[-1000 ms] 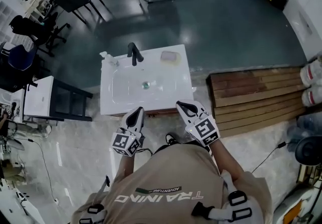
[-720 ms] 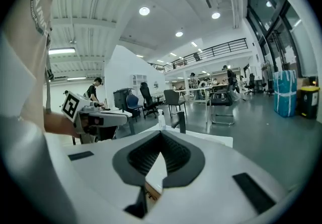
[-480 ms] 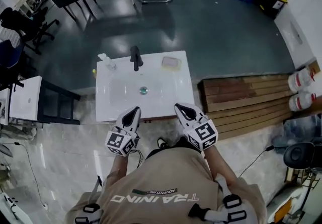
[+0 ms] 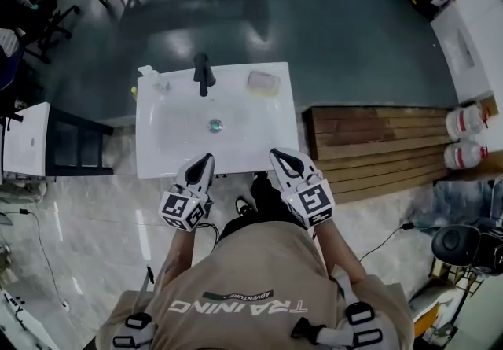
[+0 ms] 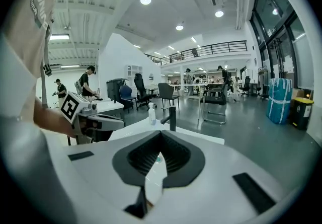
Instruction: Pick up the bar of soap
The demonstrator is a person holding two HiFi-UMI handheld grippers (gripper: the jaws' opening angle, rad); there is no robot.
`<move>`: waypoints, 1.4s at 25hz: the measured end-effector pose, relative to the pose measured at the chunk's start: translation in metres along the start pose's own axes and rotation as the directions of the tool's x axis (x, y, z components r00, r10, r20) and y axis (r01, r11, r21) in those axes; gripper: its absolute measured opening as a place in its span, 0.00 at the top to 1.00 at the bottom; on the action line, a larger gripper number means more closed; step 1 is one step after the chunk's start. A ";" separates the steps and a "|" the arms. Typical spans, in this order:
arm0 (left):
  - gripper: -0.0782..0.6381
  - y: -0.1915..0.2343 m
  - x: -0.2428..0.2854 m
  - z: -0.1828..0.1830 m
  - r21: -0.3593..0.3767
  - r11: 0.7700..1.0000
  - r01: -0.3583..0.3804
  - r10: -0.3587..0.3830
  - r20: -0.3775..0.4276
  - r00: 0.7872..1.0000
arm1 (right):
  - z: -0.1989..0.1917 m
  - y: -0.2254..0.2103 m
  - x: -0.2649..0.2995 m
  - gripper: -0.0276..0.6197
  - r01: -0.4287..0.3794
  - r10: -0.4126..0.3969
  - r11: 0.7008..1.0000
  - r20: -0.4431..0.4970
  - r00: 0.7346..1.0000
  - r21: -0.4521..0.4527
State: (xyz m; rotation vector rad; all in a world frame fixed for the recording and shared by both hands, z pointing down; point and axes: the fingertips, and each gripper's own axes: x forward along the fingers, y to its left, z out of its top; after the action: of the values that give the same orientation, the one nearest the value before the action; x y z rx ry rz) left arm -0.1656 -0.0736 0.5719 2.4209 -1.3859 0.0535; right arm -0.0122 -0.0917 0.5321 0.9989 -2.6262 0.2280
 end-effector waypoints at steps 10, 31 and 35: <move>0.90 0.018 0.053 0.052 0.047 0.999 -0.010 0.009 0.015 1.000 | 0.016 -0.048 0.061 0.95 -0.084 0.083 0.996 0.059 0.995 0.008; 0.90 0.042 0.139 0.078 0.096 0.993 -0.067 0.072 -0.054 0.996 | 0.018 -0.145 0.112 0.95 -0.136 0.133 0.987 0.041 0.990 0.080; 0.90 0.045 0.149 0.075 0.102 0.994 -0.033 0.040 -0.065 0.997 | 0.011 -0.147 0.114 0.95 -0.114 0.114 0.991 0.005 0.994 0.074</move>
State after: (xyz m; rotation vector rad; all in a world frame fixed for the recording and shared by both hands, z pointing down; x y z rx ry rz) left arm -0.1364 -0.2417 0.5443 2.4509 -1.4292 0.2160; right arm 0.0029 -0.2738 0.5674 0.8729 -2.6960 0.3544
